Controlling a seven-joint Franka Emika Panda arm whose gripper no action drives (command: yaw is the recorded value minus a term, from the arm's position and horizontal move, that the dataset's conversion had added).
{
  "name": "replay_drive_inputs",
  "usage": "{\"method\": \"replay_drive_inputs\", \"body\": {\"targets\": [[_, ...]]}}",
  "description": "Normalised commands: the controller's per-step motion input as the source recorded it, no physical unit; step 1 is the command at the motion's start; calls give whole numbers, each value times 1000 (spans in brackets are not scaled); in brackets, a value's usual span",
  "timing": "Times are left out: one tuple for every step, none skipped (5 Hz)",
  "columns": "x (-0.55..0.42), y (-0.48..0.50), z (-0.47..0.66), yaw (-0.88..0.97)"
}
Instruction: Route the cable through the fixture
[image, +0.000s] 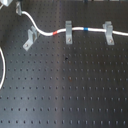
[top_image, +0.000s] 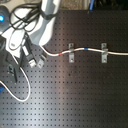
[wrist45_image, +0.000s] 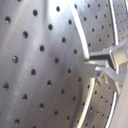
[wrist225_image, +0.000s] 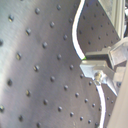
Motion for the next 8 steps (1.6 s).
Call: {"method": "replay_drive_inputs", "body": {"targets": [[358,297,-761,-66],[426,372,-320,-177],[420,395,30,-163],[371,303,303,106],[-35,68,16,868],[-141,73,31,874],[-159,239,-4,314],[239,435,394,0]]}}
